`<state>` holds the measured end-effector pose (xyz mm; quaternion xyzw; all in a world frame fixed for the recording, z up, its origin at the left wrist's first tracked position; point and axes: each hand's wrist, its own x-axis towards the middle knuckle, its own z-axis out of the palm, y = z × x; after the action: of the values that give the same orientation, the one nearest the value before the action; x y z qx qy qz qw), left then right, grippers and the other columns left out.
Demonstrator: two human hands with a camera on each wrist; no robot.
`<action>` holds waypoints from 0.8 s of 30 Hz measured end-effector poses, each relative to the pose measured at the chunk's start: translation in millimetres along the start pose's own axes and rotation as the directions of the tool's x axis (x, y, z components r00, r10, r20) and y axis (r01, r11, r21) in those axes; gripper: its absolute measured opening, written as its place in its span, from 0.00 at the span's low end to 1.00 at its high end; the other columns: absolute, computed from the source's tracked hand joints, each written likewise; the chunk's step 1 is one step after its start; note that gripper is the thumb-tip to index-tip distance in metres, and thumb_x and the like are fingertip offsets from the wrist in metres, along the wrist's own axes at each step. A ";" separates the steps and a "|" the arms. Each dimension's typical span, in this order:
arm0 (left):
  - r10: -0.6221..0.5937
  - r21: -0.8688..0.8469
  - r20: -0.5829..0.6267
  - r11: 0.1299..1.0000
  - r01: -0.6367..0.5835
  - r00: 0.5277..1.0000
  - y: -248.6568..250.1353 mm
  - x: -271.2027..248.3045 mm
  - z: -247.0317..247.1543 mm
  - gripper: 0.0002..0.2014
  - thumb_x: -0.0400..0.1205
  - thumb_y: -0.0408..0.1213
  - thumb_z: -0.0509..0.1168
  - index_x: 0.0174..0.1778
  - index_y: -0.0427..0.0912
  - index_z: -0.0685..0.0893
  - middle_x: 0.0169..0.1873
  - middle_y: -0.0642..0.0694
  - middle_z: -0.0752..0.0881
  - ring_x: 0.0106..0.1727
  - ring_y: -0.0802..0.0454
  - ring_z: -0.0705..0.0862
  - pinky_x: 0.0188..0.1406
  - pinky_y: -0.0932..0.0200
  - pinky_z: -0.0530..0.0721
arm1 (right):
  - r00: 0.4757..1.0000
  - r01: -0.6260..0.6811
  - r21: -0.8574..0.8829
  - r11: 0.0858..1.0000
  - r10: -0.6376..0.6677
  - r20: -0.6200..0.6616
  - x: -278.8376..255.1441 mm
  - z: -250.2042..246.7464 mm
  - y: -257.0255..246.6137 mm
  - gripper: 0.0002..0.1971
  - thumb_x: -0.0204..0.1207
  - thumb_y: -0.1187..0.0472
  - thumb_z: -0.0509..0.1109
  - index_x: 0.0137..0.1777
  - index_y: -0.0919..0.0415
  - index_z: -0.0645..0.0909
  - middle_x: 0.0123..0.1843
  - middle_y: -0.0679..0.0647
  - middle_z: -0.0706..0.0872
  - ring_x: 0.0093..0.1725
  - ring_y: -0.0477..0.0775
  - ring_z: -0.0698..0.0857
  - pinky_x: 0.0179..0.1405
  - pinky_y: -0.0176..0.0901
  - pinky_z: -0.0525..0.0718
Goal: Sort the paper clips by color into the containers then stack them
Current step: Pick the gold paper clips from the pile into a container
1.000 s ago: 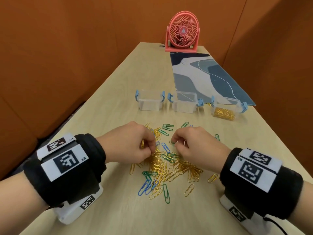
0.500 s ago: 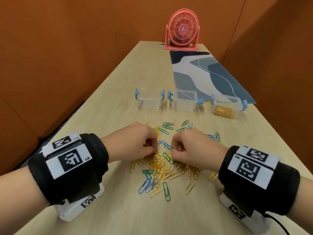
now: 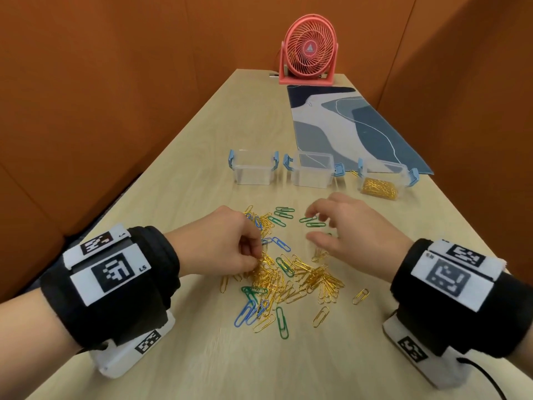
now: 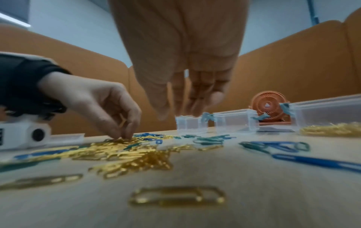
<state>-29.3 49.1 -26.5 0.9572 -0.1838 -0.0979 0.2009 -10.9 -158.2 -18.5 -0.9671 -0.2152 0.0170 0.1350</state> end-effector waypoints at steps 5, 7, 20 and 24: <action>0.024 0.017 0.010 1.000 -0.024 1.000 3.1 -2.2 -1.6 0.11 0.71 0.47 0.73 0.48 0.53 0.88 0.39 0.57 0.84 0.37 0.61 0.81 0.40 0.70 0.79 | 0.973 0.111 0.087 0.990 -0.126 0.191 -5.1 8.6 -23.6 0.10 0.72 0.48 0.72 0.48 0.52 0.85 0.41 0.44 0.82 0.40 0.44 0.79 0.46 0.41 0.82; 0.027 0.021 0.038 0.999 -0.028 0.999 2.8 -2.5 -1.4 0.13 0.71 0.48 0.74 0.51 0.54 0.88 0.41 0.56 0.84 0.38 0.61 0.81 0.39 0.72 0.78 | 0.972 0.102 0.090 0.991 -0.118 0.204 -2.4 11.8 -24.1 0.06 0.72 0.54 0.72 0.46 0.54 0.85 0.37 0.43 0.81 0.39 0.45 0.80 0.46 0.42 0.83; 0.016 -0.019 -0.011 1.000 -0.016 1.000 6.4 -6.2 2.6 0.14 0.70 0.52 0.74 0.46 0.50 0.88 0.36 0.56 0.85 0.38 0.61 0.83 0.38 0.71 0.80 | 0.980 -0.158 0.020 0.987 0.154 0.128 -8.1 -10.2 4.7 0.15 0.72 0.49 0.73 0.56 0.51 0.78 0.46 0.47 0.80 0.44 0.47 0.79 0.32 0.32 0.72; -0.025 -0.025 0.014 0.999 0.025 1.000 9.2 -11.0 7.4 0.22 0.64 0.56 0.77 0.49 0.51 0.87 0.38 0.56 0.83 0.39 0.60 0.83 0.42 0.65 0.84 | 0.908 -0.217 -0.019 0.976 0.209 0.362 -25.6 -18.9 7.7 0.31 0.51 0.44 0.85 0.54 0.45 0.76 0.49 0.43 0.80 0.43 0.44 0.80 0.39 0.35 0.79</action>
<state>-44.2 43.1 -28.0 0.9561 -0.1719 -0.1095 0.2106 -29.1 -180.5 -3.0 -0.9634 -0.1292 0.2118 0.1010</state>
